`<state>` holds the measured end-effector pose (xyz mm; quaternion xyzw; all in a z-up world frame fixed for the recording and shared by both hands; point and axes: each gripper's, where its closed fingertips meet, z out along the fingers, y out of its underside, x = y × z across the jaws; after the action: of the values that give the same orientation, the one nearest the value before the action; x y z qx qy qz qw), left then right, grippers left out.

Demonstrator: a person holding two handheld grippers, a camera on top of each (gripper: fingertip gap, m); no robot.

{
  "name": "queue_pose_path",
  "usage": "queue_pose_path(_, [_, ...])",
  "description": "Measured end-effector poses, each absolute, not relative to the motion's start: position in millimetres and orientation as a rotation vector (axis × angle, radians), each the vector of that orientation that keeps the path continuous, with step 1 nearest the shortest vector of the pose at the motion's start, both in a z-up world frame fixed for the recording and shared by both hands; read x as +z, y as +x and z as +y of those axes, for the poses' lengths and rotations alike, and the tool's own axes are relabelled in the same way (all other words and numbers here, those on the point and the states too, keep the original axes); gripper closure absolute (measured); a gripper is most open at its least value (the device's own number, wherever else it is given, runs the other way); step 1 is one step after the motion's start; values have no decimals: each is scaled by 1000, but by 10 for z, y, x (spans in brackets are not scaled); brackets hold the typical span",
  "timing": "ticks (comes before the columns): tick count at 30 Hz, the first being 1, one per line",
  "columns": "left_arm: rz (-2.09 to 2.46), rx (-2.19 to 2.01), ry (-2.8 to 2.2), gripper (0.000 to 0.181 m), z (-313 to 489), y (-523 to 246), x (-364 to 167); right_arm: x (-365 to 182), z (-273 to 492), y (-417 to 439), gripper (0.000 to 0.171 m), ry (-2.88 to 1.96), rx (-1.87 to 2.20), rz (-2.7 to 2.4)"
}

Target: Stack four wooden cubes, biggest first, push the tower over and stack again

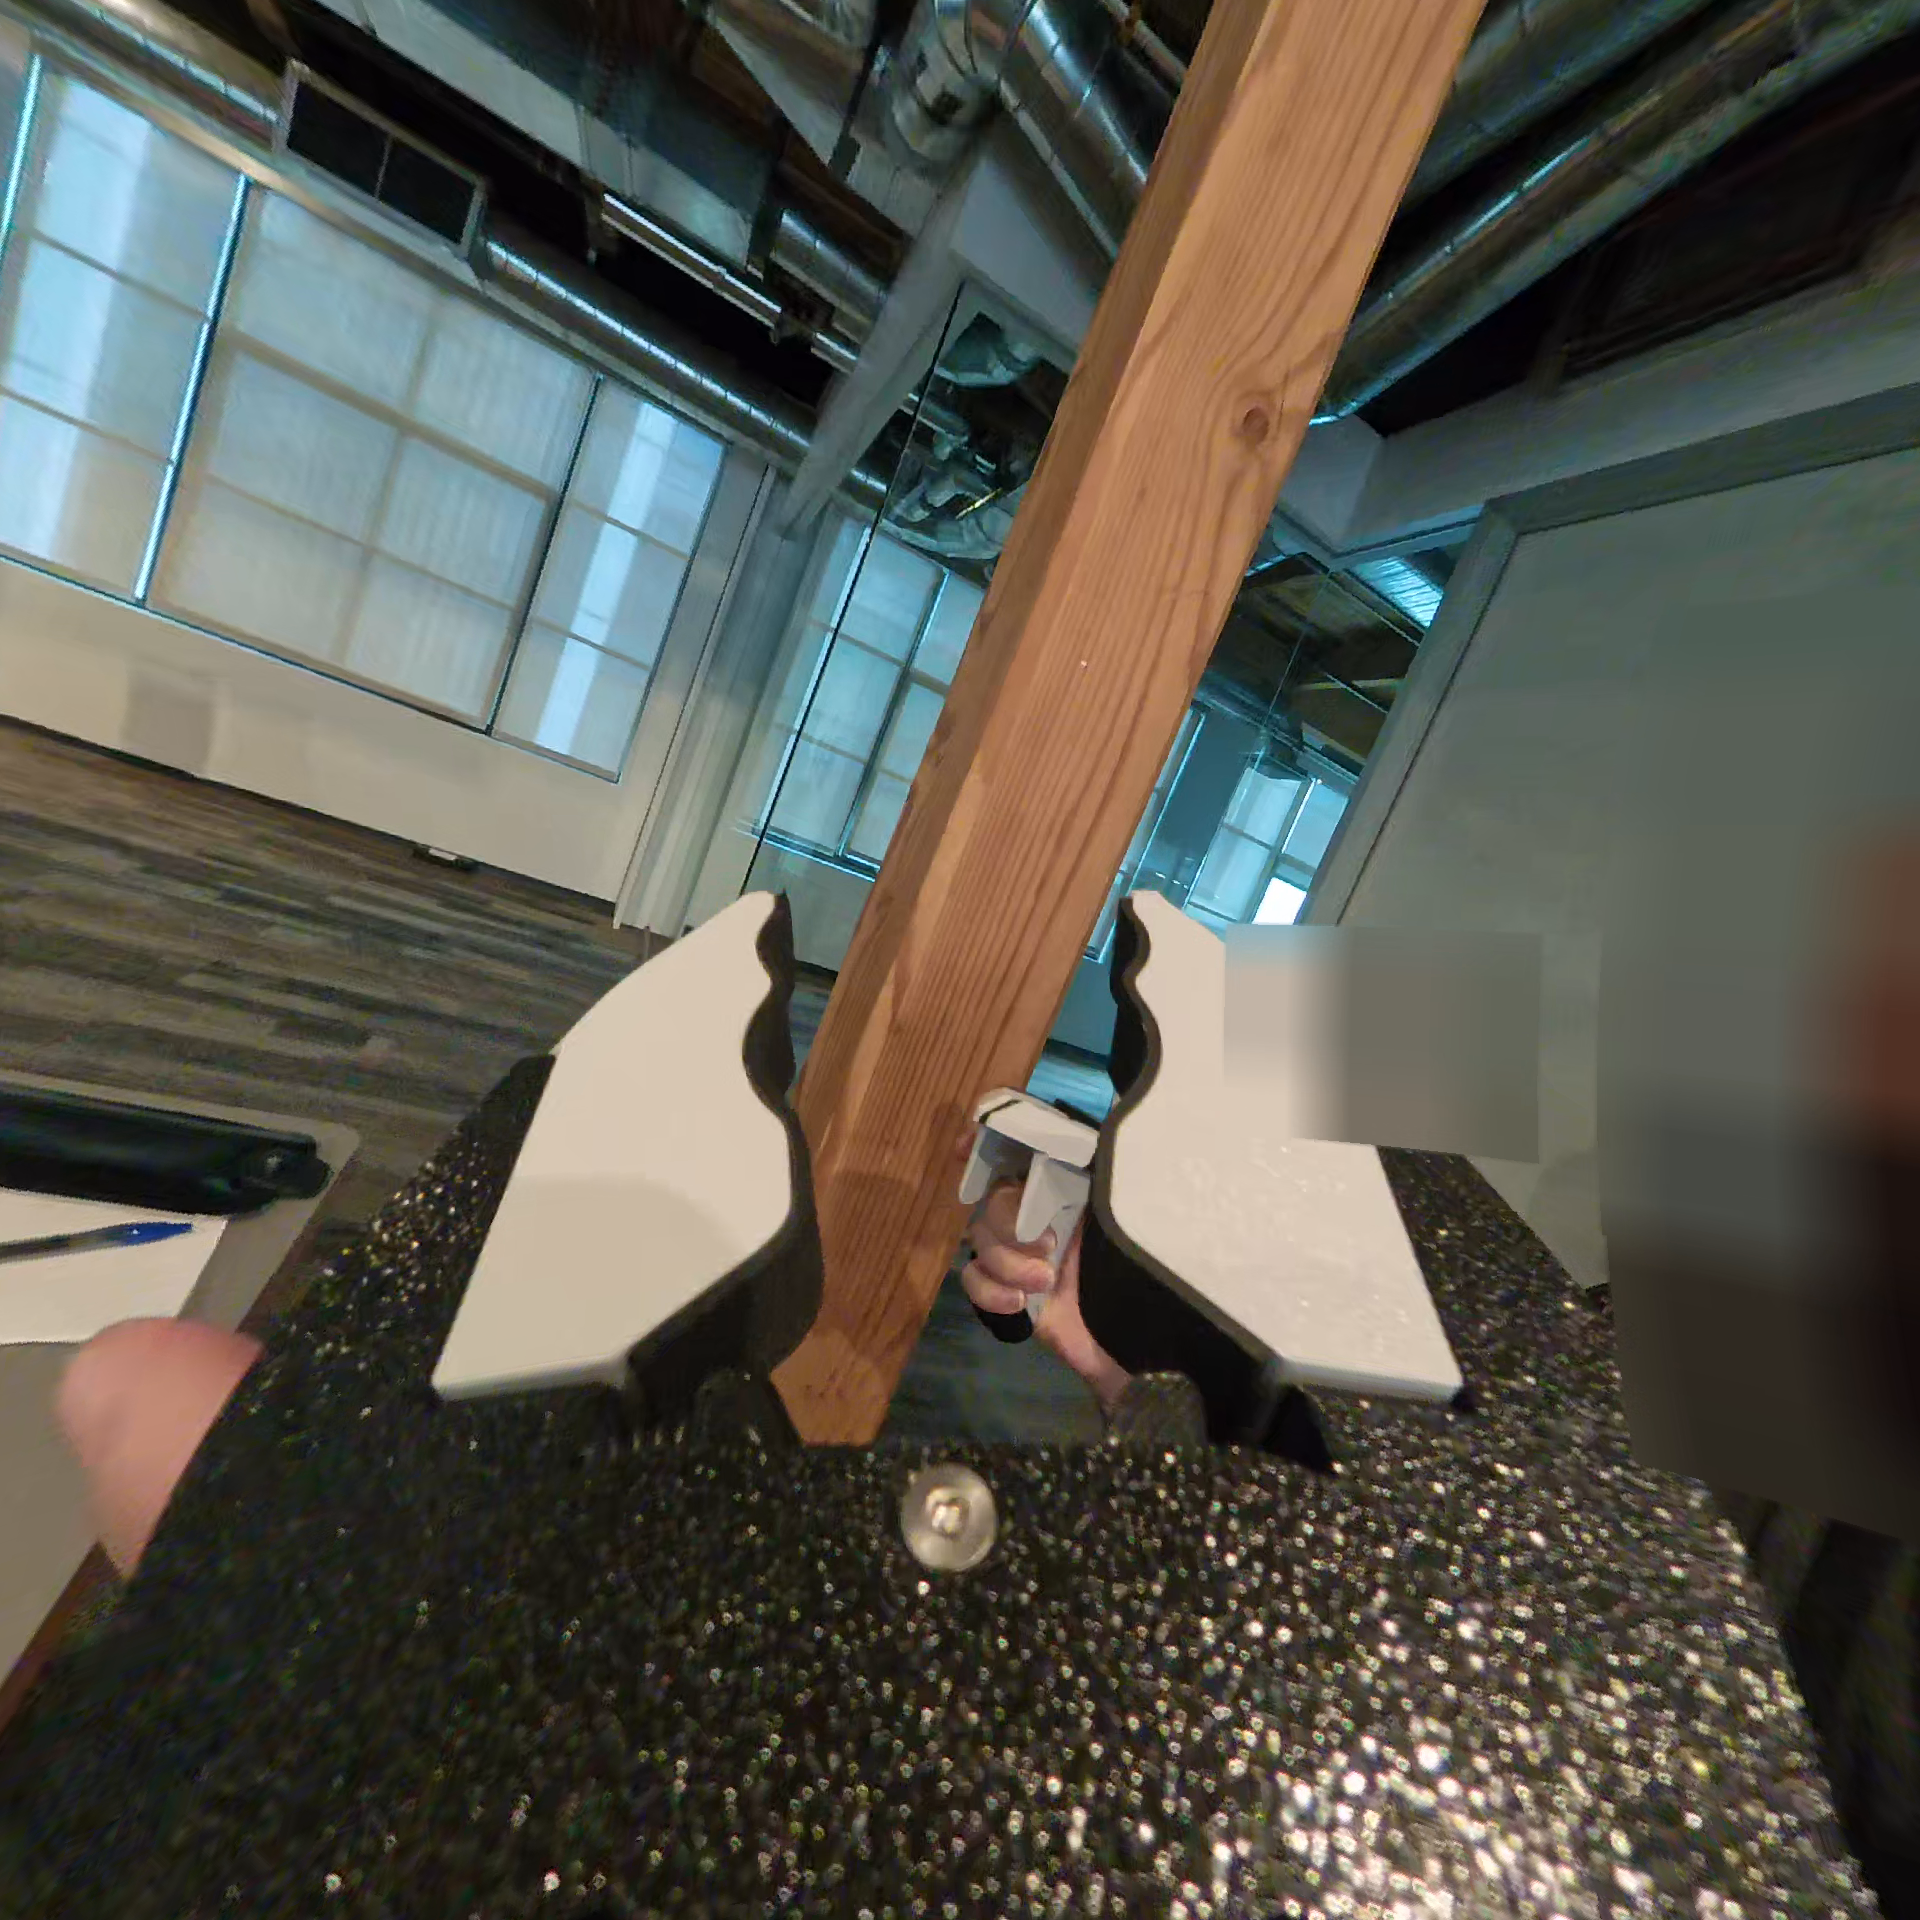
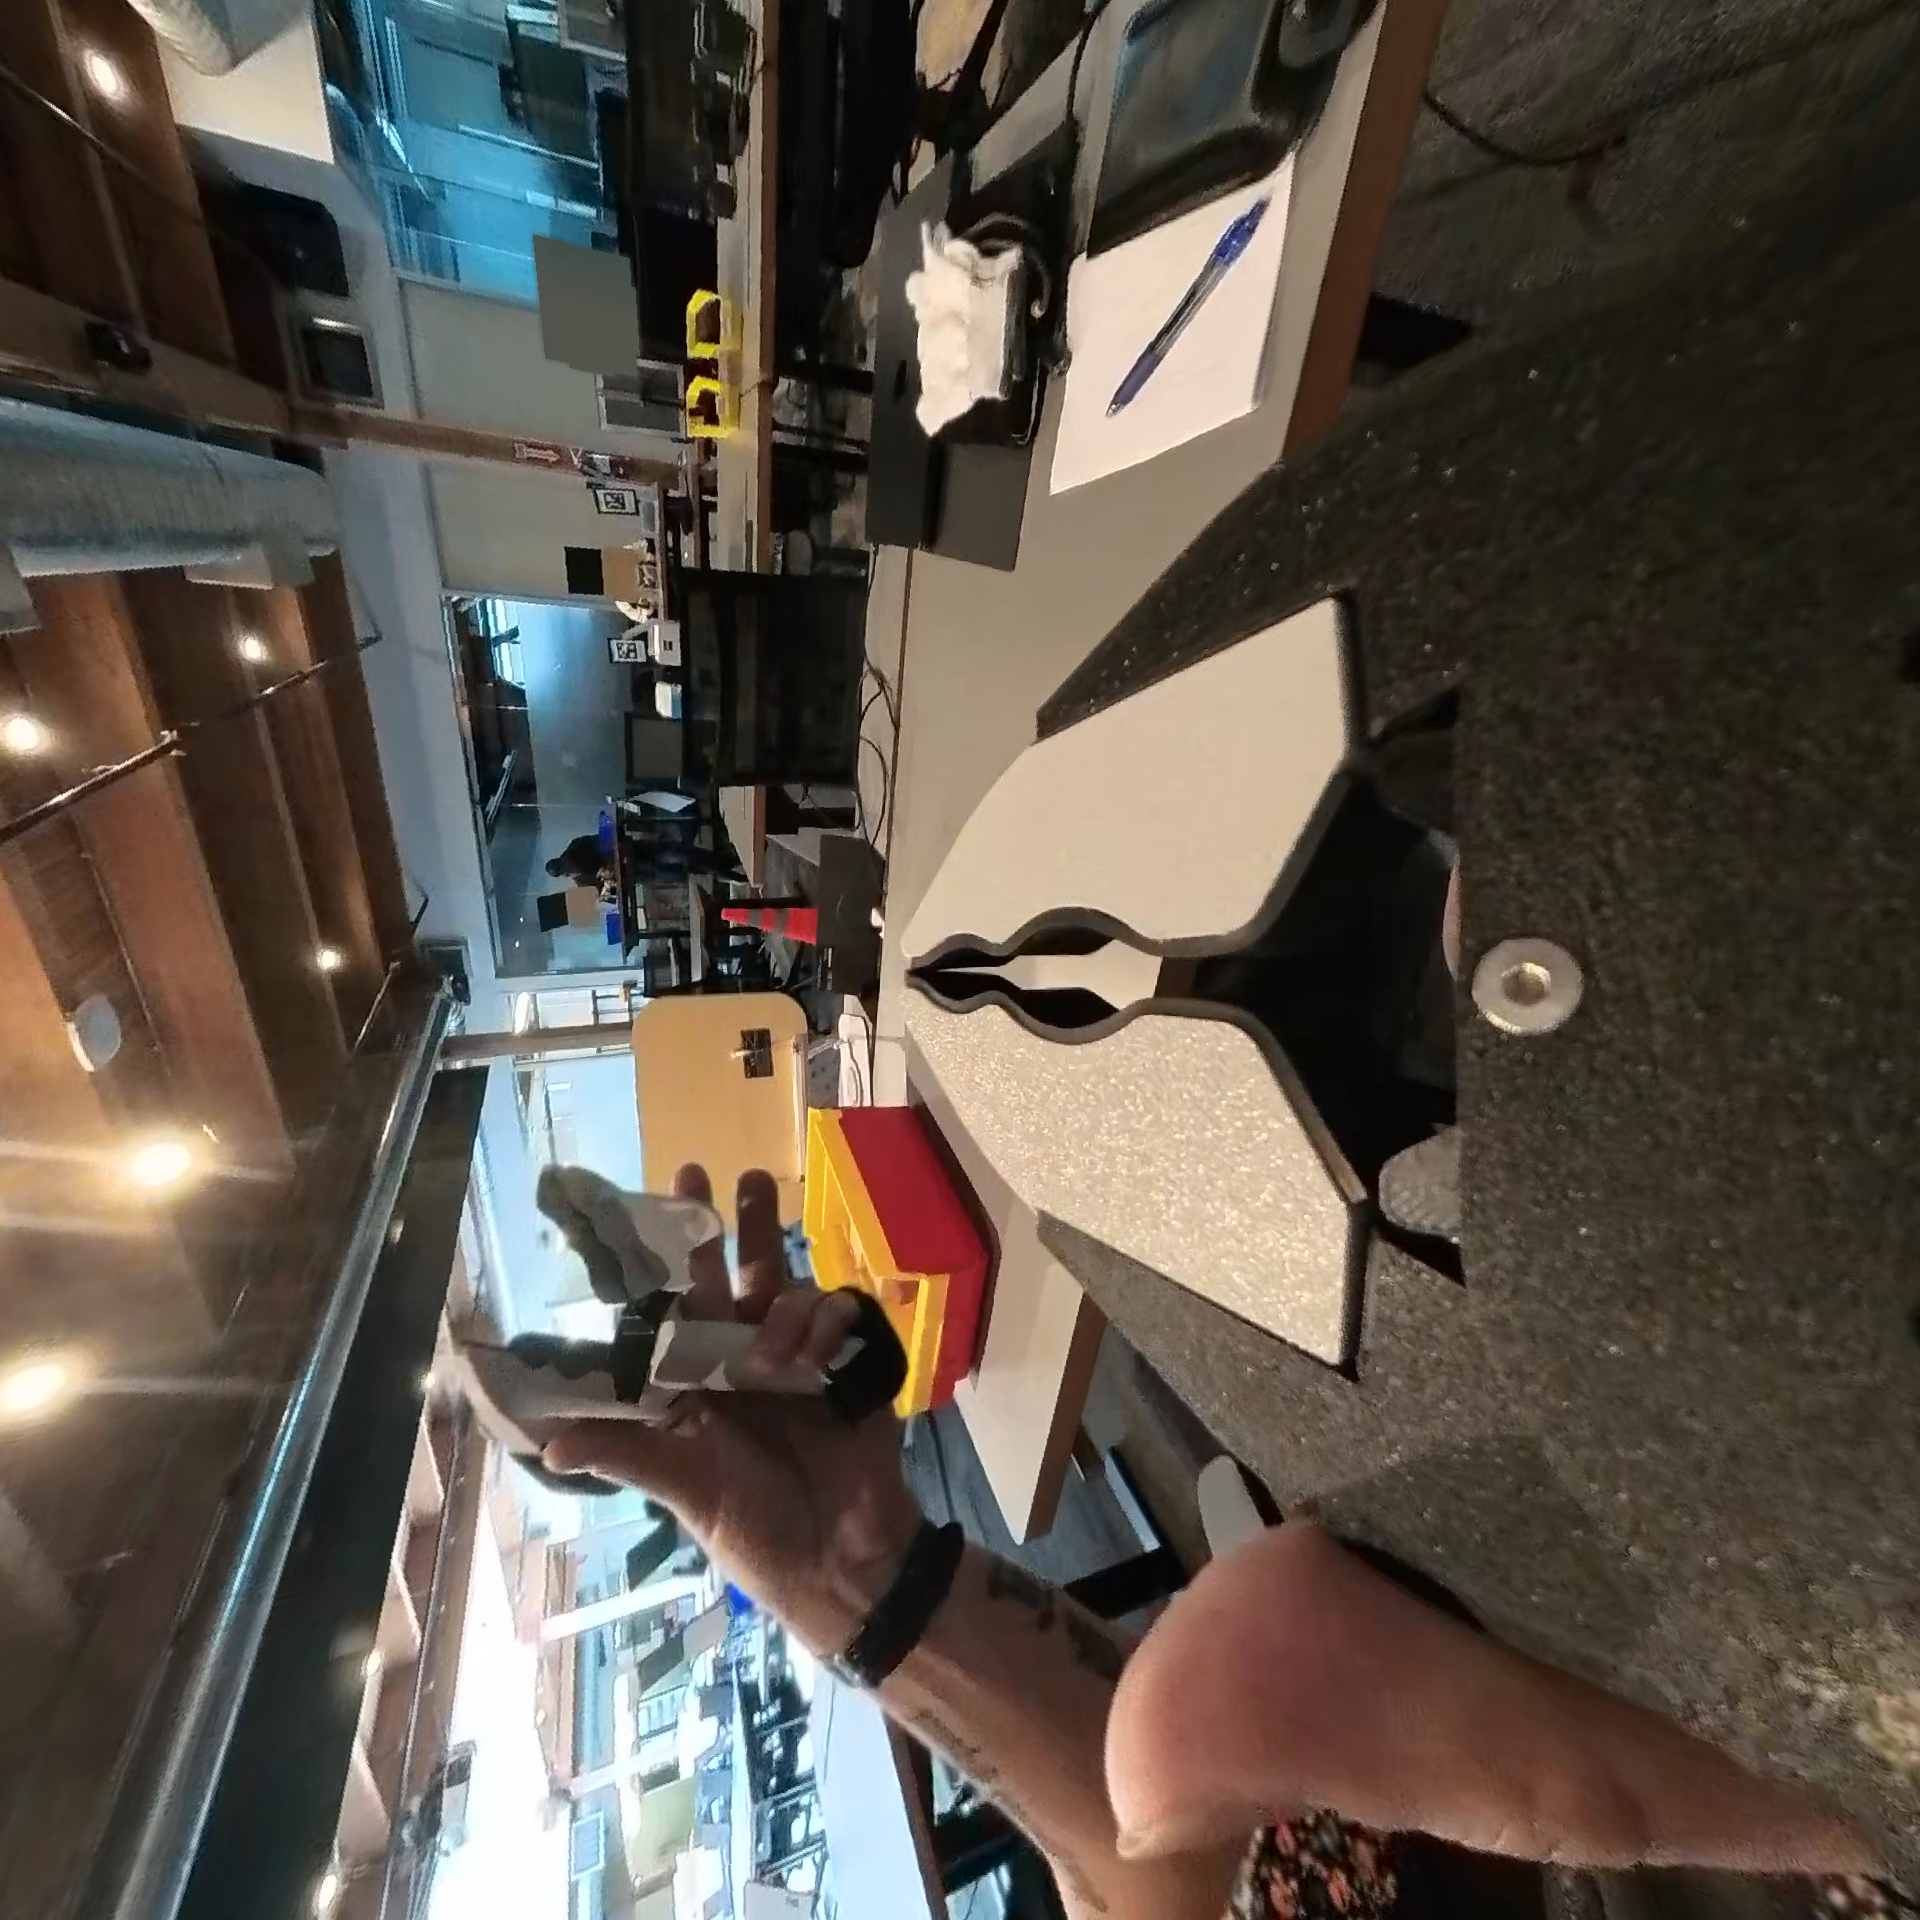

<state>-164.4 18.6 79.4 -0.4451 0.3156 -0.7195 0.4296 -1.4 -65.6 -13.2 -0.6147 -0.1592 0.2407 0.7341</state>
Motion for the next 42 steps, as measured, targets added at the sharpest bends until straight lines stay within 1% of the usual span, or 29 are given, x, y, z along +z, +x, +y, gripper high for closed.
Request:
queue_pose_path(6, [830, -1785, -1138, 124, 99, -1494, 733, -60, -673, -174, 171, -1322, 533, -364])
queue_pose_path(15, [835, -1796, -1141, 124, 89, -1481, 707, -33, -729, -225, 171, -1305, 526, -381])
queue_pose_path(37, [833, -1789, -1144, 123, 97, -1482, 668, -279, -710, -220, 171, -1335, 538, -367])
queue_pose_path(40, [829, -1789, -1143, 123, 108, -1492, 663, -281, -697, -238, 169, -1338, 536, -370])
queue_pose_path(42, [828, -1788, -1143, 123, 109, -1500, 661, -285, -684, -252, 161, -1341, 530, -372])
